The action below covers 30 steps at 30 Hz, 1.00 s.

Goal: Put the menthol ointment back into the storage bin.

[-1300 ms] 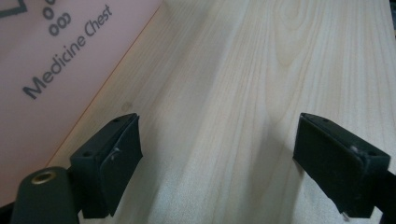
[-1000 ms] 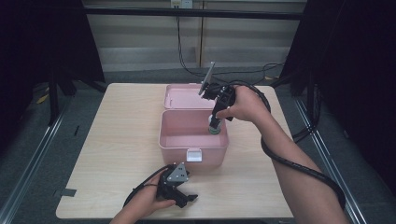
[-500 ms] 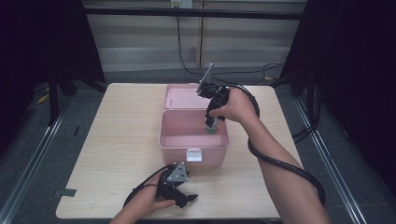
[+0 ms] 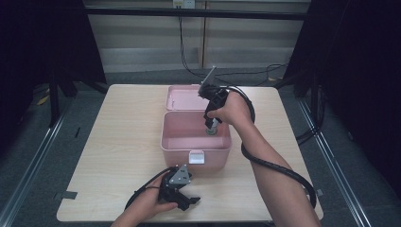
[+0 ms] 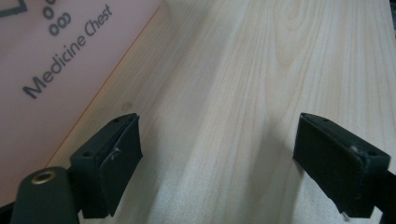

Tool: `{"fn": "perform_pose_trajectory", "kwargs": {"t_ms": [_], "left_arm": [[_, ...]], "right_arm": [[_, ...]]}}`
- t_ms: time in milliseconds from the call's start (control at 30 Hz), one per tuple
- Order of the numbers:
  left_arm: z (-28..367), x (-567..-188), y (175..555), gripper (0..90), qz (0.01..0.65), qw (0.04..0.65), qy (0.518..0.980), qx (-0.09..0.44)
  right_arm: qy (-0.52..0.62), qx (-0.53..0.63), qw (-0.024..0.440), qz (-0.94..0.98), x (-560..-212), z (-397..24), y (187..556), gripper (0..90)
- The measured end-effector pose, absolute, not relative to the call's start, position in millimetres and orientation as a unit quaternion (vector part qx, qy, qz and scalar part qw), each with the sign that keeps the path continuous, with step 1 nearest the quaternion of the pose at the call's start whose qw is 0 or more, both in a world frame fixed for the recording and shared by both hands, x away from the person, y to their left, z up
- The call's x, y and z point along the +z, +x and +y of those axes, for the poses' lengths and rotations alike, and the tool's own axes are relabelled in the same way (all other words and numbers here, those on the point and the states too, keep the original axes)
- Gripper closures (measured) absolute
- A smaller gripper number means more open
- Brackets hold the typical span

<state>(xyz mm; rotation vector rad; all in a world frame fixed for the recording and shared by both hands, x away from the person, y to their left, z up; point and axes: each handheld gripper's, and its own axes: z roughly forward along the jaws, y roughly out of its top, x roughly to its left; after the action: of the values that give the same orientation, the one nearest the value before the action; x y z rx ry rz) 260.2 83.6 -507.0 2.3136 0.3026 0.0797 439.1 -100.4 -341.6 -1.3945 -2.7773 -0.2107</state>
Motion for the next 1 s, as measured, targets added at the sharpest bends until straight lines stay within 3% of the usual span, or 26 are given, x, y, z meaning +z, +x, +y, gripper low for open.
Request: {"fn": "perform_pose_trajectory", "kwargs": {"t_ms": [1000], "left_arm": [[83.5,-507.1,260.4,14.5,0.119,0.393,0.911,0.032]], "right_arm": [[-0.532,-0.073,0.020,-0.844,-368.1,-100.5,451.6,50.5]]}}
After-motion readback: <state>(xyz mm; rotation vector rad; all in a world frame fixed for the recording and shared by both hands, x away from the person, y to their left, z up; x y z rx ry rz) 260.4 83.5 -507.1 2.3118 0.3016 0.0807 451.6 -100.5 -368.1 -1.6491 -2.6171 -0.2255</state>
